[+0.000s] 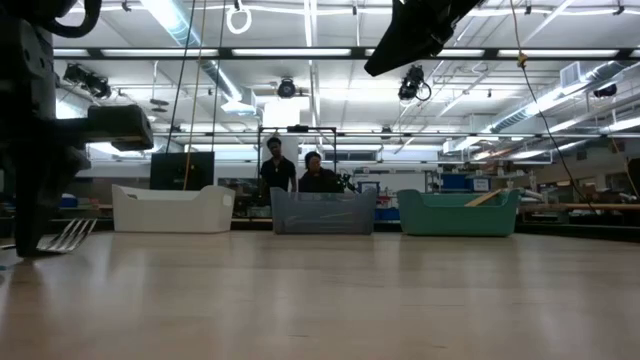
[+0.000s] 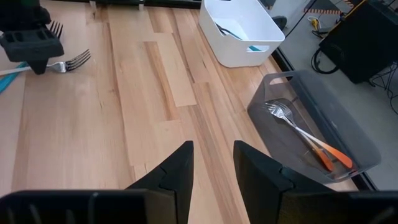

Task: Sort silverware by color (type)
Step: Put the orange fork into the black bin

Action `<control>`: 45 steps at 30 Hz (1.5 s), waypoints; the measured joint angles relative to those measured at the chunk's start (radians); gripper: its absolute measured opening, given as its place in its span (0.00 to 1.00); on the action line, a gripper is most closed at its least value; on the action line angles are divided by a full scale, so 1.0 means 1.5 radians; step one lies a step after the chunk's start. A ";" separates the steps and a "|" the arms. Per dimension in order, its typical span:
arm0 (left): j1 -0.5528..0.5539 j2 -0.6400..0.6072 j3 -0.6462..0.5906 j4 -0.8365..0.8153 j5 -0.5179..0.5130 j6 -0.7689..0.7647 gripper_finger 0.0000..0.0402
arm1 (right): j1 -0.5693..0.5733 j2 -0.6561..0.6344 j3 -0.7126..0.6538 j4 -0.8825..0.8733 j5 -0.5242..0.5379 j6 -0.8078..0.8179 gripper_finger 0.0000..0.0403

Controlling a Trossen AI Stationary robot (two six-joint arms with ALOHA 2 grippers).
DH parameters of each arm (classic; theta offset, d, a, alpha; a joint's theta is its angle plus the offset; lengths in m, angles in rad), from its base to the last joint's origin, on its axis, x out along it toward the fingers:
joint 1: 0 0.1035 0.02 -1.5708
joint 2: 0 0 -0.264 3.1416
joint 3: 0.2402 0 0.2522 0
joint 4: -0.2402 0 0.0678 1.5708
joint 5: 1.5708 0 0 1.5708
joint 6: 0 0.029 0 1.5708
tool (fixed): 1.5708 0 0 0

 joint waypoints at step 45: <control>0.149 0.003 0.090 -0.034 -0.200 -0.138 0.06 | 0.008 0.001 -0.156 0.131 -0.036 0.128 0.31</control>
